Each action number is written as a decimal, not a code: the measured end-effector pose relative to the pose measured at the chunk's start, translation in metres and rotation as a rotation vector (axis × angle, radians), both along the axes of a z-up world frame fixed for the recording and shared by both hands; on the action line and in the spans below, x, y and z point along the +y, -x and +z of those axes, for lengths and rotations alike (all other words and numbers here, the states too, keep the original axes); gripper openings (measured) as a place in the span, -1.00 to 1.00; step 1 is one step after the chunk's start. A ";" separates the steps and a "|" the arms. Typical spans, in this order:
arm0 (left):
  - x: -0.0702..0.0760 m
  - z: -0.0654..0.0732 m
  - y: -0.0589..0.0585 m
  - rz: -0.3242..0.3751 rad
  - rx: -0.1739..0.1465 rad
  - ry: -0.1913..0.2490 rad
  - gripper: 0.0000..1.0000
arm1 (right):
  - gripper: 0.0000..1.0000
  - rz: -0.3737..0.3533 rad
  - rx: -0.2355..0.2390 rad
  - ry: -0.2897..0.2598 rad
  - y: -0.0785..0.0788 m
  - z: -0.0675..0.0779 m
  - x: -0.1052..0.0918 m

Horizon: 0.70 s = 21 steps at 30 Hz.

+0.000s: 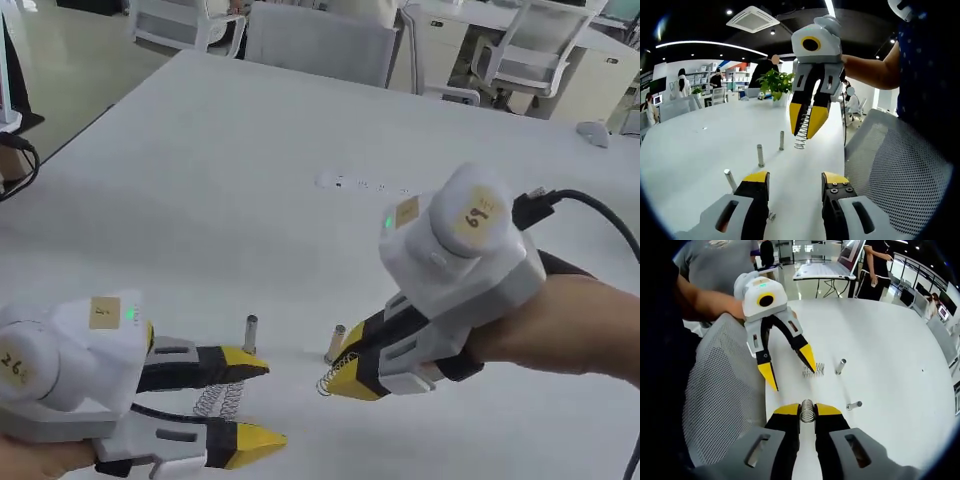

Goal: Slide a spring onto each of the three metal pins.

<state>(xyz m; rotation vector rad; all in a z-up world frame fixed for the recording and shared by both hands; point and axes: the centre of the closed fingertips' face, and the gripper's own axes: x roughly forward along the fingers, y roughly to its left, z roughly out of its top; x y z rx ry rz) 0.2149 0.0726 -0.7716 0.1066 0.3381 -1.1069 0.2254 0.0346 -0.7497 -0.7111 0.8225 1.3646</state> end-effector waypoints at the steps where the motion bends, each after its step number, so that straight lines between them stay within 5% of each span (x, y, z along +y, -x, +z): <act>1: 0.002 0.001 0.000 0.008 0.003 0.004 -0.25 | -0.84 -0.002 -0.002 0.001 -0.001 0.000 -0.001; 21: 0.034 0.003 -0.004 0.148 0.013 0.036 0.03 | -0.84 -0.097 -0.047 0.022 -0.033 0.020 -0.037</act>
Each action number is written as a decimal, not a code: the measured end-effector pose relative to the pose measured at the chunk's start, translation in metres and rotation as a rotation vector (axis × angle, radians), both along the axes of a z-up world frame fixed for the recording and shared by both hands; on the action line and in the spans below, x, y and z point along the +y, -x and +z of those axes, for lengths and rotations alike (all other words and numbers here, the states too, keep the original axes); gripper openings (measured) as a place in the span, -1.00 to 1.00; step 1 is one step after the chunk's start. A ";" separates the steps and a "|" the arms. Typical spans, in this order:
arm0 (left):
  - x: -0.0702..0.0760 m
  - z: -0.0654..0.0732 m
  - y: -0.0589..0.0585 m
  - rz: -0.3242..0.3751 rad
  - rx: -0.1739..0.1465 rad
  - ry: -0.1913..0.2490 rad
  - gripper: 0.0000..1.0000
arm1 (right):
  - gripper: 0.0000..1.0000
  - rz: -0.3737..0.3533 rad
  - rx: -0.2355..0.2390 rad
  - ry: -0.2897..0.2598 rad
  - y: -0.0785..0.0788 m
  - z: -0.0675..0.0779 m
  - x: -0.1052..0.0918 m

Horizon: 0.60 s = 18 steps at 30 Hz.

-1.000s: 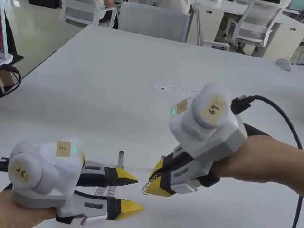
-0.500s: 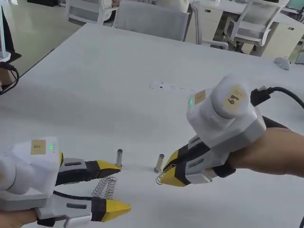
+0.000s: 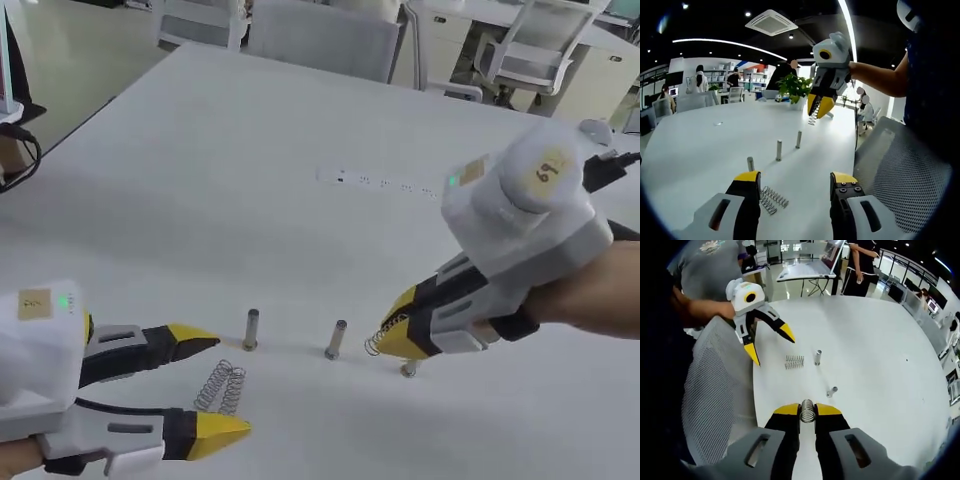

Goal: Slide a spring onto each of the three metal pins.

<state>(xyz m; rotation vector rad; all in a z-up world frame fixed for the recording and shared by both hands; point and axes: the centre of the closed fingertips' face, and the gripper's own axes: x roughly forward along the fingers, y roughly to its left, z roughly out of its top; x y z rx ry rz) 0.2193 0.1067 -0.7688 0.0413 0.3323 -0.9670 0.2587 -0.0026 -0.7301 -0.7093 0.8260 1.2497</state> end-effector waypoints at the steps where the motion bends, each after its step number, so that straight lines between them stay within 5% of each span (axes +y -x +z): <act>1: 0.001 0.000 -0.001 0.007 0.001 -0.001 0.03 | -0.84 -0.010 -0.004 0.002 -0.003 0.002 -0.004; 9: 0.006 0.000 -0.001 0.024 0.002 0.007 0.06 | -0.84 -0.056 -0.028 0.058 -0.021 0.007 -0.029; 18: 0.006 0.002 0.000 0.023 -0.003 0.005 0.07 | -0.84 -0.066 0.005 0.147 -0.033 -0.008 -0.045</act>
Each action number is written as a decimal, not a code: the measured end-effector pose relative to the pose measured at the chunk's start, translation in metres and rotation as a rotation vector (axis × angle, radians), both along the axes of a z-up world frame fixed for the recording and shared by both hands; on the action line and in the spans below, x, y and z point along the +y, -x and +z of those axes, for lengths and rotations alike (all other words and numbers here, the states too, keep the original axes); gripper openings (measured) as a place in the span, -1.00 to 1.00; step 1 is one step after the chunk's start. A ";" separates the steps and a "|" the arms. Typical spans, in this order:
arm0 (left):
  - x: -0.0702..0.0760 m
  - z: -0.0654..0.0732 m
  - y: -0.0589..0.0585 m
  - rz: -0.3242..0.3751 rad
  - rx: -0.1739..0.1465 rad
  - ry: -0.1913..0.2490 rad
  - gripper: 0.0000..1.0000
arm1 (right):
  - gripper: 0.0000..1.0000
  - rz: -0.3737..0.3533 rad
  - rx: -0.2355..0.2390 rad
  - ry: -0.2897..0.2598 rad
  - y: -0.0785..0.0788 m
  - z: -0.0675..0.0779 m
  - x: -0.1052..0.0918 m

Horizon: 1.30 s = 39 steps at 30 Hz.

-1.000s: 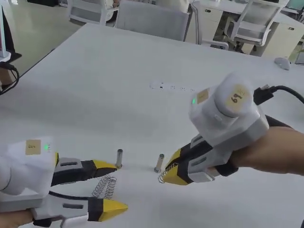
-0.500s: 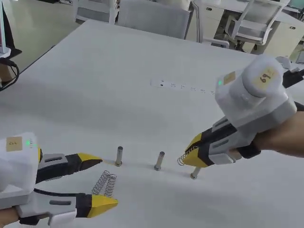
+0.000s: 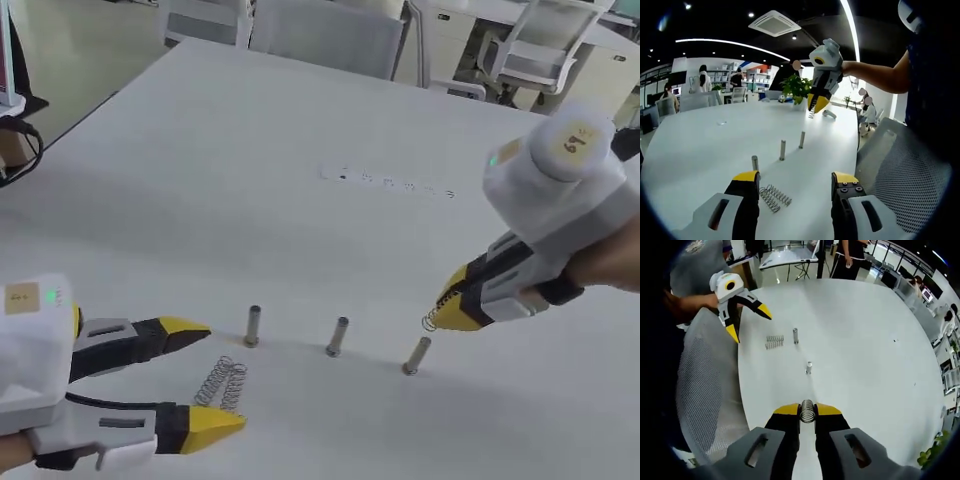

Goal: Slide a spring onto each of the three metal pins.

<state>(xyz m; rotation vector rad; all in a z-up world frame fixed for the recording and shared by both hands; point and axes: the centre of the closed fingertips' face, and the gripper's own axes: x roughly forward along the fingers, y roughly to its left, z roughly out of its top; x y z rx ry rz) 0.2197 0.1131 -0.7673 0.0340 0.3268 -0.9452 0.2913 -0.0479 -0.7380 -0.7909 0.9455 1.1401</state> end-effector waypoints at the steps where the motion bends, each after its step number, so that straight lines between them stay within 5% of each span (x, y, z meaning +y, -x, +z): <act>1: 0.000 0.000 0.000 0.000 -0.001 0.000 0.06 | -0.84 0.000 0.002 0.014 -0.001 -0.003 -0.002; 18: 0.002 0.003 -0.001 0.003 -0.009 -0.008 0.04 | -0.84 -0.014 0.049 0.090 -0.017 -0.036 -0.013; 39: 0.006 0.004 -0.001 0.007 -0.009 -0.012 0.02 | -0.84 -0.029 0.082 0.098 -0.021 -0.054 -0.013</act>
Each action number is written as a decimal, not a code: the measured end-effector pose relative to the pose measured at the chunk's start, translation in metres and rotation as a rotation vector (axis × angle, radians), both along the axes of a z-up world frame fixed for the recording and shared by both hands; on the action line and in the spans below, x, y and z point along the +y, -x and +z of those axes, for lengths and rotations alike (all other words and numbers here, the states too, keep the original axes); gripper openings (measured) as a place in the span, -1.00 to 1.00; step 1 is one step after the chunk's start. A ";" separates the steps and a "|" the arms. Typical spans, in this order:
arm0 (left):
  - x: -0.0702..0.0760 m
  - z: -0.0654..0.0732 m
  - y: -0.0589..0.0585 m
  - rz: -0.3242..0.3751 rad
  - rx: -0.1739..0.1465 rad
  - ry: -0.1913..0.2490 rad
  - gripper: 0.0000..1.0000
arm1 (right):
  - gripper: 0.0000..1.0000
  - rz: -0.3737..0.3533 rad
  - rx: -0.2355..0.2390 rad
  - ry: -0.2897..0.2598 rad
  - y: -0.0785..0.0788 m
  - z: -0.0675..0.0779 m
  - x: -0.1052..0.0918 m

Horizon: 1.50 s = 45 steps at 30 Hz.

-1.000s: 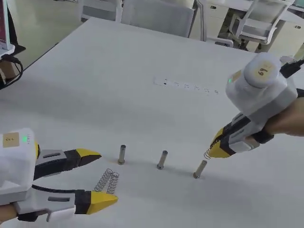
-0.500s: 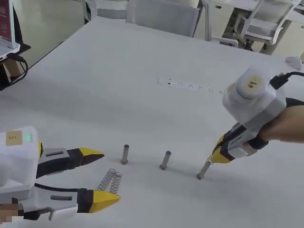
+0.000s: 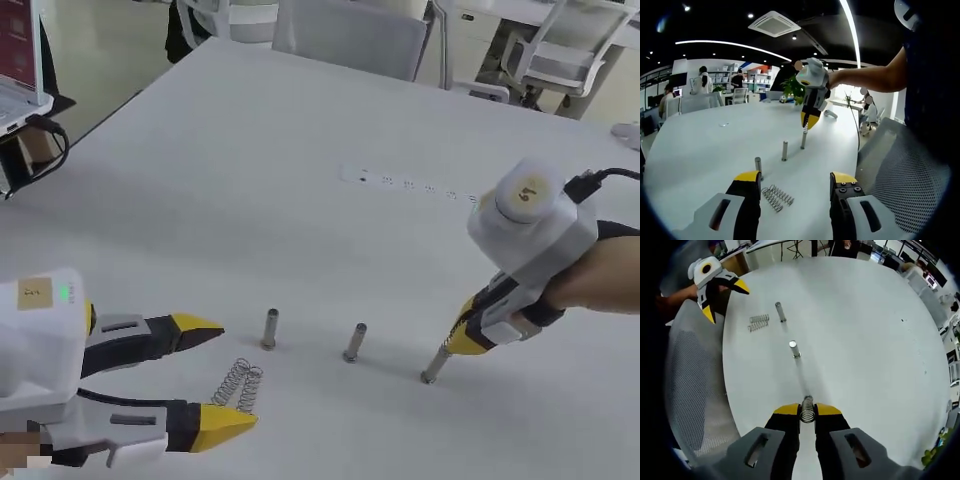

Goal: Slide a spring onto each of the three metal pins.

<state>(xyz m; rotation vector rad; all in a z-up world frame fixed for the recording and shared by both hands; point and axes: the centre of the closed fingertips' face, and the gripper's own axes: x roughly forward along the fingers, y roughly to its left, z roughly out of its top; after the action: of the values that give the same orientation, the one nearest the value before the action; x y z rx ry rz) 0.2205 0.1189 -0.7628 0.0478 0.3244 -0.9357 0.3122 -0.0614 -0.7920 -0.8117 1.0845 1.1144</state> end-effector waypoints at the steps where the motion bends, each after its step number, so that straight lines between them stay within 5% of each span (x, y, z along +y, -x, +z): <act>1: 0.000 0.000 0.000 0.001 0.000 -0.002 0.02 | -0.84 -0.001 0.001 0.000 -0.001 -0.001 0.000; 45: 0.008 -0.004 -0.001 0.035 0.007 -0.011 0.12 | -0.83 -0.012 0.003 0.049 -0.003 -0.051 -0.003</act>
<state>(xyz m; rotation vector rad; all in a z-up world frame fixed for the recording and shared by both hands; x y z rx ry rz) 0.2219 0.1272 -0.7671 0.0488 0.3359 -0.8995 0.3156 -0.0642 -0.8429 -0.8408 1.1219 1.0828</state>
